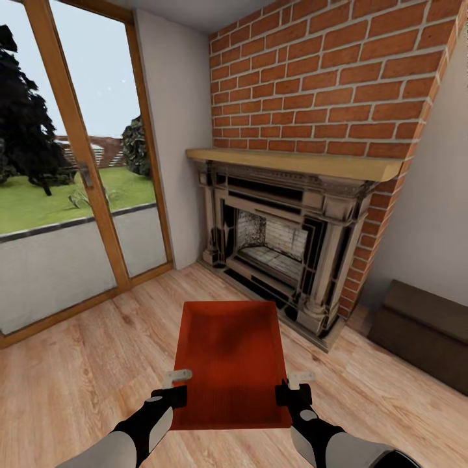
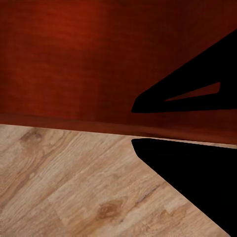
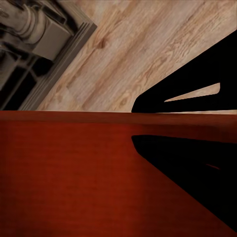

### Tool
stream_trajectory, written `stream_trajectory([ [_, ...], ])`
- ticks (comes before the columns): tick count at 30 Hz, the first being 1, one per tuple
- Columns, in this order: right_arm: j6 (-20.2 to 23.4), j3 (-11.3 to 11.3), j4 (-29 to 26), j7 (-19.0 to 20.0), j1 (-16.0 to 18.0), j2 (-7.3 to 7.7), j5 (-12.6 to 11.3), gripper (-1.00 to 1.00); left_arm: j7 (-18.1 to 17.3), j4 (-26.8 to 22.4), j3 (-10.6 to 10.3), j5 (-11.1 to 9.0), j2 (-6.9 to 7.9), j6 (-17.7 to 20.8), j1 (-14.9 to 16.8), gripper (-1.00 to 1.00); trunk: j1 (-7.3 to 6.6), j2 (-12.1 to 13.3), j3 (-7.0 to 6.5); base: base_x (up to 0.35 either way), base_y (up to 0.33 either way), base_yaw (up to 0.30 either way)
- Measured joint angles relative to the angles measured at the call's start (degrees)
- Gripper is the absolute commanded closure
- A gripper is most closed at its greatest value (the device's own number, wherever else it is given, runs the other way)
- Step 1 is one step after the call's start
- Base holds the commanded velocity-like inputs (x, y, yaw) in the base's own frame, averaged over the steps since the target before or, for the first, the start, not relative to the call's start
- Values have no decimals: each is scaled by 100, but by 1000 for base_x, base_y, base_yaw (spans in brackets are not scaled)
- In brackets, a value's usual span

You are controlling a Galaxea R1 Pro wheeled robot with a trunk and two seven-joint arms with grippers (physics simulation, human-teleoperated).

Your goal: Move the two storage containers from the living room to the garage. In the garage, place one container on the floor and stack the other container on top of it (either order is fine).

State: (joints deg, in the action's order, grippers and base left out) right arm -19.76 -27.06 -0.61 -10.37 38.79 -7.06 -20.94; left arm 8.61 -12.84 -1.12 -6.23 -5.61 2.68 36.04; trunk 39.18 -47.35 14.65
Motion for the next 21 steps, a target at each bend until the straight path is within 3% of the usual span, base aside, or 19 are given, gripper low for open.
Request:
stream_trajectory([
  [21,-18,-6,1,0,0,1,-15,100,8,-16,-14,-5,-2,0,0,100,-45,82,-224,0,0,0],
])
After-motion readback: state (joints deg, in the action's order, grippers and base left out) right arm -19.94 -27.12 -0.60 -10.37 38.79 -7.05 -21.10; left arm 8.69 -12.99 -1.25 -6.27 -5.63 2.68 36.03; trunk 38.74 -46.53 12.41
